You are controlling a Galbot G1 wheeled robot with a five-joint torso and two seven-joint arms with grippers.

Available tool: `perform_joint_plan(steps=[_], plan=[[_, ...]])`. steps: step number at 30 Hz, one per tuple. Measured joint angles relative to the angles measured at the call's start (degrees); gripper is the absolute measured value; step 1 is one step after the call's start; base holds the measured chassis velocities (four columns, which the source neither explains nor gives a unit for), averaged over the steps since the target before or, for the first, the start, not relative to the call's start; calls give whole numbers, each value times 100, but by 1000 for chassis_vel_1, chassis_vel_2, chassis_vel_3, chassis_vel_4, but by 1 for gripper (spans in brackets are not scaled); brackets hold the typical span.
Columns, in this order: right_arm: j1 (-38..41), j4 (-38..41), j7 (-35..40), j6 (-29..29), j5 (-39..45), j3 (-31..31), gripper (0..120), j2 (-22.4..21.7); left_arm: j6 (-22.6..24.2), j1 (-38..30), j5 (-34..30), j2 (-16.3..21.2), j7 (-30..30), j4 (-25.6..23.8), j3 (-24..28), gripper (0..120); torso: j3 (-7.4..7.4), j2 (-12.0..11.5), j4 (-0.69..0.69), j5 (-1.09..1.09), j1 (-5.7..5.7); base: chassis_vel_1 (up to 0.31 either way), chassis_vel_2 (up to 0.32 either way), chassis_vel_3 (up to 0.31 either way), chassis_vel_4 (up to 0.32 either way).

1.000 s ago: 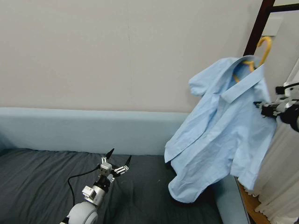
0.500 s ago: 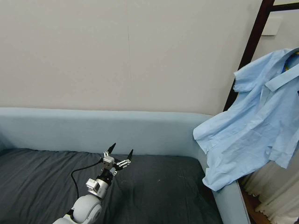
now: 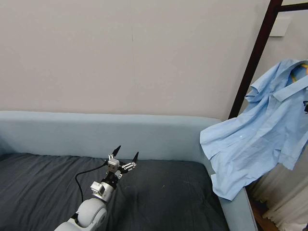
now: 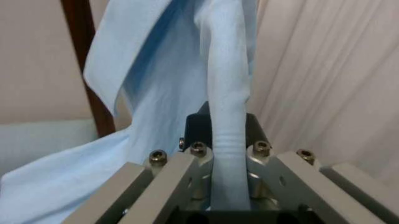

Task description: Pick up the clothes from the sofa and hang them on the clothes hanger.

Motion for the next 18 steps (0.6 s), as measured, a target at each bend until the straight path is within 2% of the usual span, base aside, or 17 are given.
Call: perform_joint_plan(steps=[2, 3, 8, 11, 12, 15, 18], plan=[[638, -339, 37, 49, -79, -482, 1, 277, 0, 19, -2, 19, -2, -1, -42, 100, -1, 1, 3, -14, 0, 0, 0, 0, 0], [756, -386, 48, 53, -90, -576, 1, 333, 0, 24, -5, 25, -3, -1, -55, 100, -1, 1, 3, -15, 0, 0, 0, 0, 0], [1352, -552, 119, 51, -144, -1039, 1, 582, -1, 56, -25, 54, -21, -2, -110, 100, 0, 0, 1, -3, 0, 0, 0, 0, 0], [2437, -780, 215, -59, -263, -1719, 1, 854, -12, 102, -52, 83, -29, -9, -156, 100, -2, 0, 0, -11, 0, 0, 0, 0, 0], [2437, -780, 215, -59, -263, -1719, 1, 854, -12, 102, -52, 83, -29, -9, -156, 100, -2, 0, 0, -11, 0, 0, 0, 0, 0], [3730, -1151, 332, -212, -449, -2755, 1, 1207, -15, 83, -73, 72, -35, -8, -168, 100, -2, 1, 0, -10, 0, 0, 0, 0, 0], [4165, -1284, 339, -292, -462, -3112, 1, 1353, -15, 77, -73, 54, -40, -9, -168, 100, -1, 0, 1, -7, 0, 0, 0, 0, 0]])
